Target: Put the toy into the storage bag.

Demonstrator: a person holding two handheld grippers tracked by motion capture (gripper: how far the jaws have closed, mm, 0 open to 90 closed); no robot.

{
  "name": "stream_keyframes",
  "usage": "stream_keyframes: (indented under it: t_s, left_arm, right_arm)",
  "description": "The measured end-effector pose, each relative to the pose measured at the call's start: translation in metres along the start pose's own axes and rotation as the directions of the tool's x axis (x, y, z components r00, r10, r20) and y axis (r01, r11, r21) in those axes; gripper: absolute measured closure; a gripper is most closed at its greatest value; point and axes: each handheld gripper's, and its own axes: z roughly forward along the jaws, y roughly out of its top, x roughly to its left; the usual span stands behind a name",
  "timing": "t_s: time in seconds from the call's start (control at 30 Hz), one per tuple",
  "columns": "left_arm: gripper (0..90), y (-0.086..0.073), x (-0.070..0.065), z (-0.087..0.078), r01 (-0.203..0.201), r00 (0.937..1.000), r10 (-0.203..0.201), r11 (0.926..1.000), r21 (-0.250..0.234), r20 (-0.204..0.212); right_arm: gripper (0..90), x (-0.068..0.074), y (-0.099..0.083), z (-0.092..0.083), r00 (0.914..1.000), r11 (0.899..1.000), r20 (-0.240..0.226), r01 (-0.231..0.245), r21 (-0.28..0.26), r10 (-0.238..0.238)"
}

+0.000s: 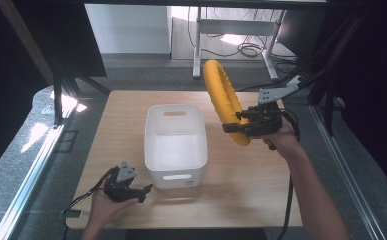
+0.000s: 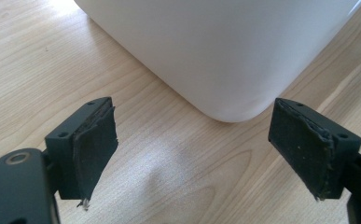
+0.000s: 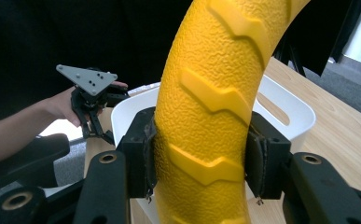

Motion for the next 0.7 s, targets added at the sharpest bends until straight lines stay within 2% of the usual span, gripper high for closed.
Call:
stream_keyframes:
  t_s: [0.1, 0.7]
  left_arm:
    - [15.4, 0.000, 0.000, -0.001, 0.006, 1.0000, -0.006, 1.0000, -0.006, 0.008]
    - [15.2, -0.001, 0.000, 0.002, 0.006, 0.9999, -0.006, 1.0000, 0.001, -0.009]
  right_arm:
    - [51.4, 0.002, 0.003, 0.001, 1.0000, 1.000, -0.003, 0.003, -0.003, -0.003]
    - [51.4, 0.016, 0.020, 0.008, 0.9981, 0.999, -0.039, 0.046, -0.021, -0.047]
